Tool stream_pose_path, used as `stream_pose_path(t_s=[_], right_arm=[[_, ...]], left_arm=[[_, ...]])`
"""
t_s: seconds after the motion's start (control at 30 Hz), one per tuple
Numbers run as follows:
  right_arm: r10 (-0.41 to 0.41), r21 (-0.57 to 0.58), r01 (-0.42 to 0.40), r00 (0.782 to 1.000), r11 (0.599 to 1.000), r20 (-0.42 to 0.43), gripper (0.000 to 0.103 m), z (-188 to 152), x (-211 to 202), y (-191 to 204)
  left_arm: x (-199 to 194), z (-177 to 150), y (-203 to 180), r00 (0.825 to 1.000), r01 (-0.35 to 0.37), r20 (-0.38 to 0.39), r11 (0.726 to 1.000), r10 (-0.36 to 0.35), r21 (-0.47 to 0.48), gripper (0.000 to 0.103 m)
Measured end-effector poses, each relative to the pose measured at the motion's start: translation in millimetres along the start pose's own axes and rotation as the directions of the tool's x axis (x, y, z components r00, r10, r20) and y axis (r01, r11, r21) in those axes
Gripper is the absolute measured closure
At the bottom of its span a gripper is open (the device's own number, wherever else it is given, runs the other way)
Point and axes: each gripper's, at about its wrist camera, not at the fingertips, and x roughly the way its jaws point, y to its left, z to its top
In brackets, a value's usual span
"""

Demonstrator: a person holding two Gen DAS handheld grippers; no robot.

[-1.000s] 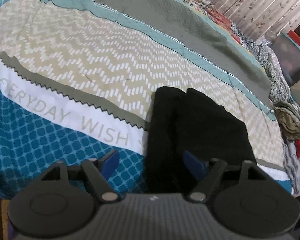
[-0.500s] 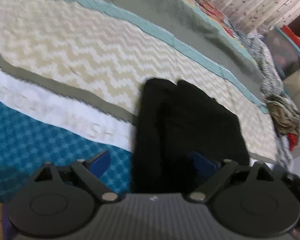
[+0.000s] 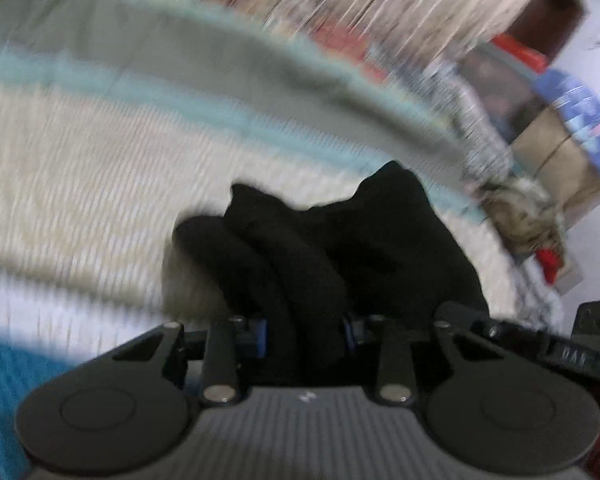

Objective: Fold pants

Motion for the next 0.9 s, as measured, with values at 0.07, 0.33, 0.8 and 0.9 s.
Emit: stream_pose_path(t_s=[0.07,0.33,0.8,0.9], right_arm=[[-0.001,-0.082,0.007,0.997,0.997,0.076,0.059,21,-2,10],[-0.119,-0.083,0.14,0.968,0.987,0.222,0.057,76,28,-52],[-0.435,0.12,0.42,0.885,0.9,0.167,0.037,29,22,-106],[-0.432,0.117,0.418,0.888,0.901,0.159,0.037,19,32,-91]], left_arm=[[3,22,-13,0.997,0.013,0.075,0.998,-0.017,0.062,0.074],[112,81,-26,0.995,0.004,0.1,0.994,-0.015,0.11,0.069],[118,51,-19,0.961,-0.277,0.024,0.955,0.276,0.106,0.043],[90,39,-21,0.957,-0.291,0.028,0.951,0.29,0.103,0.041]])
